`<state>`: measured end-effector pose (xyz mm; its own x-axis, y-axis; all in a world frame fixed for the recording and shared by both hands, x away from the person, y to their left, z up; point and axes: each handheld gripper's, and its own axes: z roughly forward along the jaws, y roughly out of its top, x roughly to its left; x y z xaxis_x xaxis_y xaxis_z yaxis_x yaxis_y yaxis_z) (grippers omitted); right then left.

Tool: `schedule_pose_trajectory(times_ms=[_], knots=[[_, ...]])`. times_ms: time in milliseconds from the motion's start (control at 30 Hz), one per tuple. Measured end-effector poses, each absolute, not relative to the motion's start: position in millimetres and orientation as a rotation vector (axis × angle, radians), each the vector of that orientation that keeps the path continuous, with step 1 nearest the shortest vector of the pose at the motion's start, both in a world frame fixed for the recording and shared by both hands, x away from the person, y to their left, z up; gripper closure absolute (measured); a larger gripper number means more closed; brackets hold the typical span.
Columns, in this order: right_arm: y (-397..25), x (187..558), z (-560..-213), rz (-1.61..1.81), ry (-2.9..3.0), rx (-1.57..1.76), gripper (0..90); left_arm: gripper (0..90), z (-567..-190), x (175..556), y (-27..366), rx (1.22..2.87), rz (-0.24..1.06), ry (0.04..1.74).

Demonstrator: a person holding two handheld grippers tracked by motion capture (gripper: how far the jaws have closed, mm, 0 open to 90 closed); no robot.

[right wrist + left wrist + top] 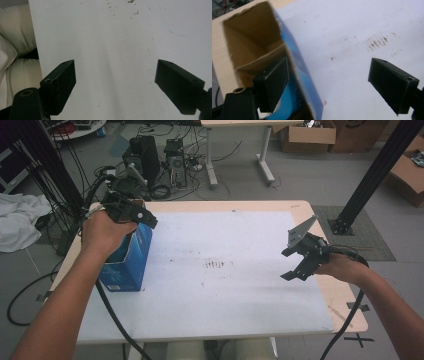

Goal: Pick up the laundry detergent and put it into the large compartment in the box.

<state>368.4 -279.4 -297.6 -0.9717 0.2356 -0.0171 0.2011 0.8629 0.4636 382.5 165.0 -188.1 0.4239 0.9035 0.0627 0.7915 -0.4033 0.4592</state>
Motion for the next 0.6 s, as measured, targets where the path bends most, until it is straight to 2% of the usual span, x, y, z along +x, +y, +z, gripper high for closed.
schedule_pose_trajectory(times_ms=[600], knots=[[-274,367,-297,0.715,2.972,0.362,17.0,17.5,-185,400,84,2.542,0.346,1.023]])
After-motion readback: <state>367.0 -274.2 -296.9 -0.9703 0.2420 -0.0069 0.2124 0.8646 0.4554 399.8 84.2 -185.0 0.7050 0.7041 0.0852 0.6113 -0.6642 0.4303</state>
